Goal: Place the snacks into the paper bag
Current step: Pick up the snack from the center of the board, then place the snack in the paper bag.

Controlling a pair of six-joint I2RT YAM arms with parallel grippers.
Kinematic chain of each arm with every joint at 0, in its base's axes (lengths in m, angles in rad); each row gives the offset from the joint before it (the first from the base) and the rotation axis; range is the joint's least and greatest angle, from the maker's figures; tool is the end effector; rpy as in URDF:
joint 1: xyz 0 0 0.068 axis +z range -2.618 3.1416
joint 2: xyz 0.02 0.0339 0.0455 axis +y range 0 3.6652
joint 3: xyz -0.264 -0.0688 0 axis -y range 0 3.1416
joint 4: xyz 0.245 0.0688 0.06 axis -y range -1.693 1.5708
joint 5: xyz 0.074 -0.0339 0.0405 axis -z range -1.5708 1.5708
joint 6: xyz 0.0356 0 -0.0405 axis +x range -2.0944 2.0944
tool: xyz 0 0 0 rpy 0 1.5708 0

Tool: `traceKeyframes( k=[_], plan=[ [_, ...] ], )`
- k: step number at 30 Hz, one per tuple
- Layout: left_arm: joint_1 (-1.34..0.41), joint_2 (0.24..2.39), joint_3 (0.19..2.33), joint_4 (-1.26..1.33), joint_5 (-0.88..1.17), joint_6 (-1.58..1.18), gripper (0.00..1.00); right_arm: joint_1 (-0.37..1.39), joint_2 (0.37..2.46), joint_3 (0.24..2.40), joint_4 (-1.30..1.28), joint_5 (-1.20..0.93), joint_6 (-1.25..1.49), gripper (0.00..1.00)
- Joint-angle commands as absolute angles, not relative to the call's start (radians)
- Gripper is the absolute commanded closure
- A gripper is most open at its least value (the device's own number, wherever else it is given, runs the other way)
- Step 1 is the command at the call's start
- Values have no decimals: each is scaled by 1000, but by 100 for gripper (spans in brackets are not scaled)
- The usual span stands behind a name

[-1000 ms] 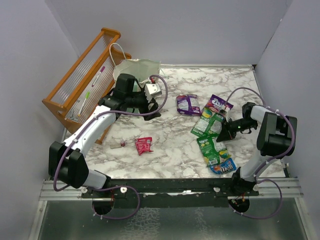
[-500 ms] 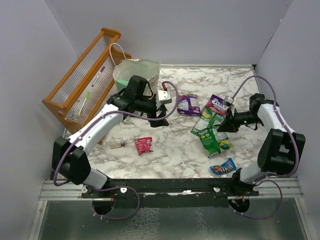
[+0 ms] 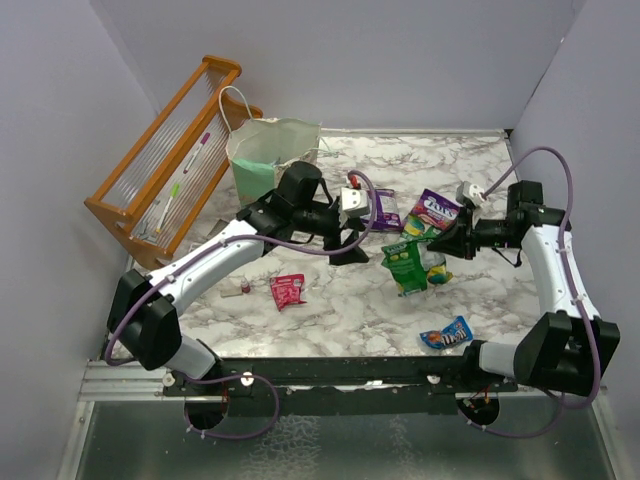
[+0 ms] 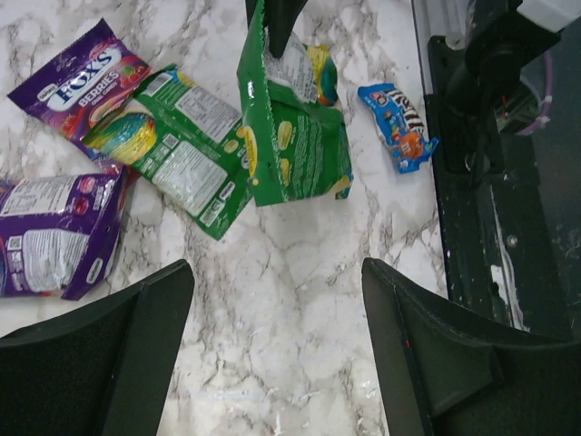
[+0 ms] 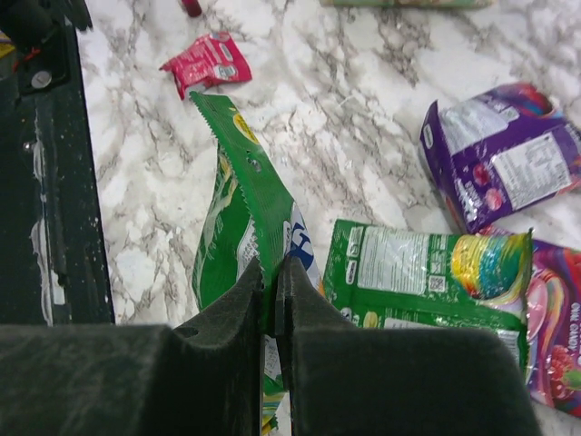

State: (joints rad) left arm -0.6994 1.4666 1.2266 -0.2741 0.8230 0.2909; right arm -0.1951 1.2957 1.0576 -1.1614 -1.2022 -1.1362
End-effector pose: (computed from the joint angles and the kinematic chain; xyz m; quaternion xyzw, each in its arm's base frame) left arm 0.2359 -0.2326 0.3278 0.5535 0.6007 -0.4320 0.3824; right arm 0.2177 -0.0092 0.2825 -0.4157 0.7105 0.3996 0.4035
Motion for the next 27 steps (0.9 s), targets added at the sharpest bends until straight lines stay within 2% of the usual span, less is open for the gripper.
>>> traceKeyframes(
  k=[1,7,13,15,19,27],
  plan=[
    [-732,1501,1227,-145,807,134,21,-189,1198,1056,-1036,-1350,-1018,99],
    [-772,1534,1219,-23,812,-23,14,-187,1094,1003,-901,-1400,-899,99],
    [-808,1568,1222,22,807,-85,20,-186,1017,961,-836,-1428,-844,98],
    [-819,1576,1216,43,809,-99,26,-186,985,930,-798,-1439,-811,99],
    [-830,1592,1217,77,840,-133,46,-186,912,865,-694,-1441,-714,99],
    [-838,1604,1213,99,864,-140,78,-187,817,777,-548,-1440,-568,99]
  ],
)
